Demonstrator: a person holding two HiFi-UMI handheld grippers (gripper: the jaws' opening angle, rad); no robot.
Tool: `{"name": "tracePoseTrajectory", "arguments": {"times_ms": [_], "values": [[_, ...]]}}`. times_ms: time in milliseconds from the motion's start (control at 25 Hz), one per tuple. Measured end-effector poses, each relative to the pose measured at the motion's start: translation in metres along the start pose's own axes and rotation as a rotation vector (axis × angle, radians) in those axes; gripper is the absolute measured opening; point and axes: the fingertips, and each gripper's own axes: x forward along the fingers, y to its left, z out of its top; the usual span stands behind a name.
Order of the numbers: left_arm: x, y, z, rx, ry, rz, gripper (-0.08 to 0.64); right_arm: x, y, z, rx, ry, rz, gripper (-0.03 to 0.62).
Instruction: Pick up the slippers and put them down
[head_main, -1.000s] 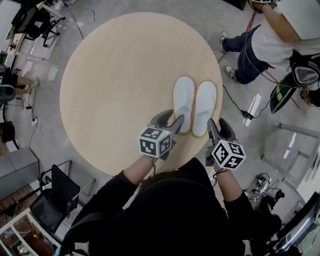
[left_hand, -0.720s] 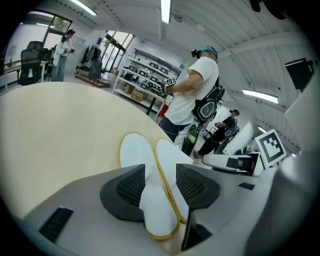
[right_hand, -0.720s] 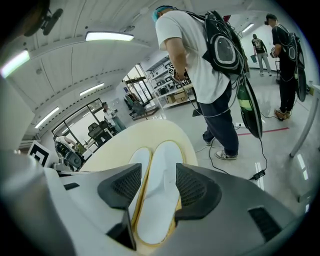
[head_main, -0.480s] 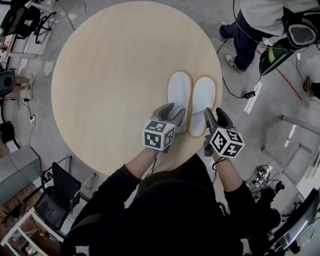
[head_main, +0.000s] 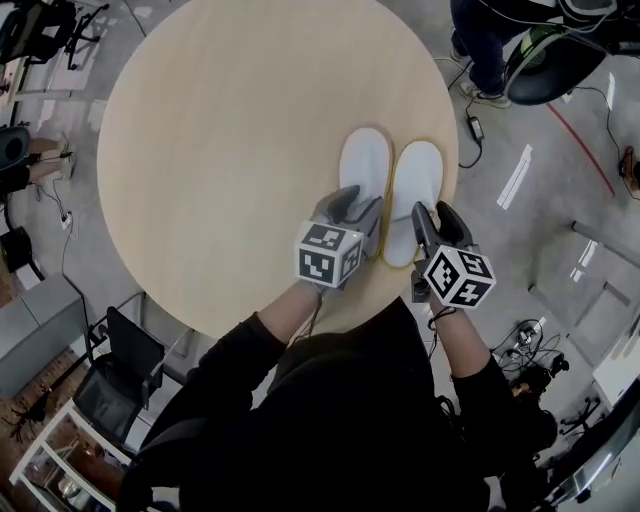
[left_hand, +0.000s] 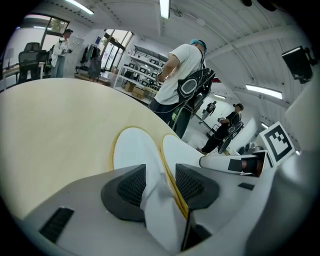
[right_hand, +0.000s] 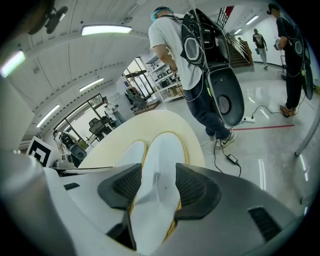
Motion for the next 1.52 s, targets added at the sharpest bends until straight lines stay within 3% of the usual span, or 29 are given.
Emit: {"name": "tracePoseTrajectory", "arguments": {"times_ms": [120, 520, 880, 1520], "values": [[0.005, -0.002, -0.003, 0.012, 0.01, -0.004, 0.161, 0.002, -0.001, -0.001, -0.001, -0.001, 0.01, 0.216], [0.008, 0.0, -0.012, -0.004, 0.036, 0.004, 0.04, 0.0, -0.001, -0.005, 0.003, 0.009, 0.03, 0.038], [-0.007, -0.009, -0.004, -0.005, -0.009, -0.019, 0.03, -0.012, 0.009, 0.002, 0.021, -0.024, 0.057, 0.026], [-0.08, -0.023, 0.012, -0.051, -0.15, 0.02, 0.031, -0.066, 0.06, 0.01, -0.024, -0.055, 0.149, 0.026]]}}
